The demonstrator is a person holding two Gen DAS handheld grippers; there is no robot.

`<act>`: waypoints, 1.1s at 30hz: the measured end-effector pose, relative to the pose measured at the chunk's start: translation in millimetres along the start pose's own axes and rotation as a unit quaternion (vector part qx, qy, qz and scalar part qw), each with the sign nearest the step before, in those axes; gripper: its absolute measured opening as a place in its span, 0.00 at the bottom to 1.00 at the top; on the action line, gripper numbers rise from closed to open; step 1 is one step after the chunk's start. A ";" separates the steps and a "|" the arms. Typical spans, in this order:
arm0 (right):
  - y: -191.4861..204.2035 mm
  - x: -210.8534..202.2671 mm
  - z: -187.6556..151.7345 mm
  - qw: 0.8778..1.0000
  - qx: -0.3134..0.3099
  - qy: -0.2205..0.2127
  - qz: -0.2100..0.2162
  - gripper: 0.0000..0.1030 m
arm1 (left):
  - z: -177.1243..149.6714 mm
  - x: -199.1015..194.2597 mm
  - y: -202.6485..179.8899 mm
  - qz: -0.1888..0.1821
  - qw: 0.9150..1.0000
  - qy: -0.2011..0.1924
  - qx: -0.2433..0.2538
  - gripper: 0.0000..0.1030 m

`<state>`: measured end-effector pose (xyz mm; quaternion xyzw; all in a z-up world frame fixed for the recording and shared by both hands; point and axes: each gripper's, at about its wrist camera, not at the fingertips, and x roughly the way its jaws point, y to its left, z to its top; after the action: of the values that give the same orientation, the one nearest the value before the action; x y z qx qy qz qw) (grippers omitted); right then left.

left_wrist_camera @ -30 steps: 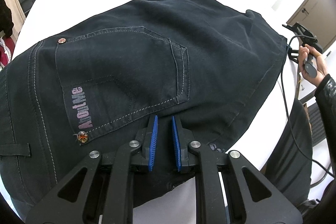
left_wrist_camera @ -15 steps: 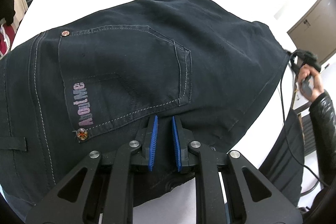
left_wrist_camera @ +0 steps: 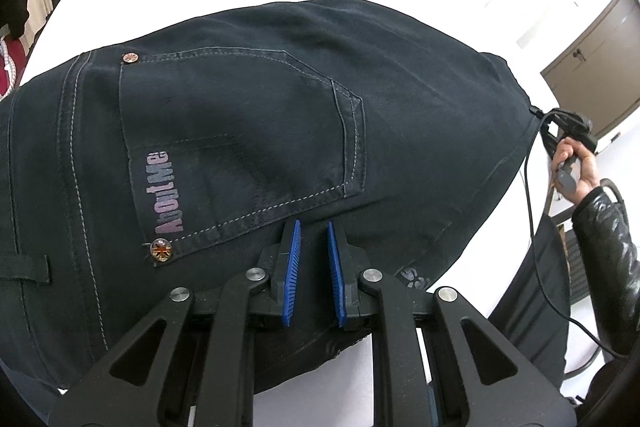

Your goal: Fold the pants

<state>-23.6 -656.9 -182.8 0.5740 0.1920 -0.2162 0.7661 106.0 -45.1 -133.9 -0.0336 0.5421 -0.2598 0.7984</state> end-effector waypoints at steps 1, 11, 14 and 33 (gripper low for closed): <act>-0.9 -1.3 -0.8 1.000 -0.004 -0.002 0.006 0.00 | -0.3 -1.3 1.6 -0.002 1.000 -0.002 -0.002 0.14; 62.6 -55.0 -2.8 0.990 -0.135 -0.007 -0.029 0.30 | -6.5 -11.2 26.3 -0.021 0.999 -0.021 -0.029 0.14; 123.9 -25.6 -29.3 0.961 -0.251 0.116 -0.013 0.30 | -7.1 -12.3 28.0 -0.017 0.999 -0.023 -0.026 0.14; 172.2 124.7 -62.5 0.891 -0.405 0.090 -0.187 0.06 | -9.6 -4.6 22.7 -0.025 0.999 -0.021 -0.030 0.14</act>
<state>172.3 -568.0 -130.0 0.1846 0.4347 -0.2065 0.8569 104.9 -21.2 -141.6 -0.0760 0.5318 -0.2625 0.8015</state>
